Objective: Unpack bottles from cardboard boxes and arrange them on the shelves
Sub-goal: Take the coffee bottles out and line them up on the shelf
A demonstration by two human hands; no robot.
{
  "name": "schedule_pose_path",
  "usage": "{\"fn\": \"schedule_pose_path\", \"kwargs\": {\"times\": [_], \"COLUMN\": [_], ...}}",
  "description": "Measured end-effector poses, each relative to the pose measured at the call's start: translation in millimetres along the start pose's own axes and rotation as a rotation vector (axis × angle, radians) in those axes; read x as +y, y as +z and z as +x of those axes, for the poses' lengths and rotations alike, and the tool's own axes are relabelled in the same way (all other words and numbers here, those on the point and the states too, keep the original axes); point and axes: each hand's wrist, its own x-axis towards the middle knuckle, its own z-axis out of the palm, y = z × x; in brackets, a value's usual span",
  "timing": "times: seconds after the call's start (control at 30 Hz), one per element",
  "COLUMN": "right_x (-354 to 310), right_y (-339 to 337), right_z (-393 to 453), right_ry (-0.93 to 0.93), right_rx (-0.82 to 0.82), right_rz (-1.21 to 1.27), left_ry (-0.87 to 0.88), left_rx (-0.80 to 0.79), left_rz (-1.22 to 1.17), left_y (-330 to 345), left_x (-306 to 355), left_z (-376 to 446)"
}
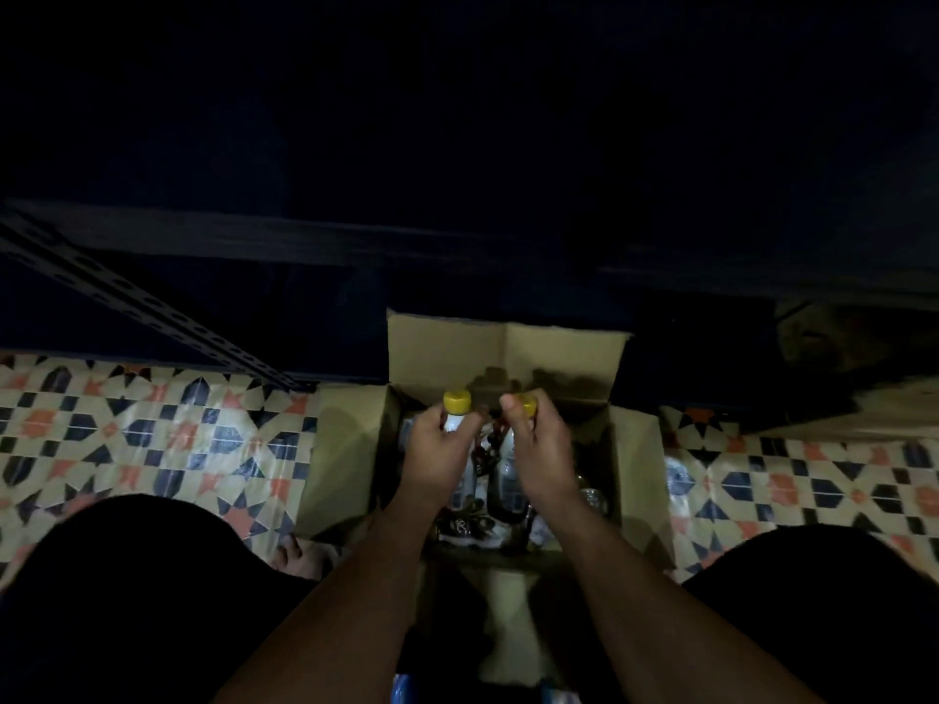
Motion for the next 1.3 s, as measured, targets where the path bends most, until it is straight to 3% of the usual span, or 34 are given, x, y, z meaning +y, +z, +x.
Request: {"fn": "schedule_pose_path", "kwargs": {"times": [0.33, 0.8, 1.07, 1.3], "right_x": [-255.2, -597.5, -698.9, -710.1], "right_y": [-41.0, -111.2, -133.8, -134.7], "right_z": [-65.7, -156.9, -146.4, -110.9], "right_ry": [-0.18, -0.579, -0.757, -0.798], "right_rx": [0.019, 0.106, 0.167, 0.243], "right_rz": [0.047, 0.185, 0.218, 0.209], "left_ry": [0.153, 0.555, 0.778, 0.798], "left_rx": [0.006, 0.046, 0.037, 0.035], "left_rz": [-0.101, -0.156, -0.192, -0.264], "left_y": [-40.1, -107.8, -116.8, -97.1], "left_x": [235.9, 557.8, 665.4, 677.6], "left_z": [-102.2, -253.2, -260.3, -221.8]}}
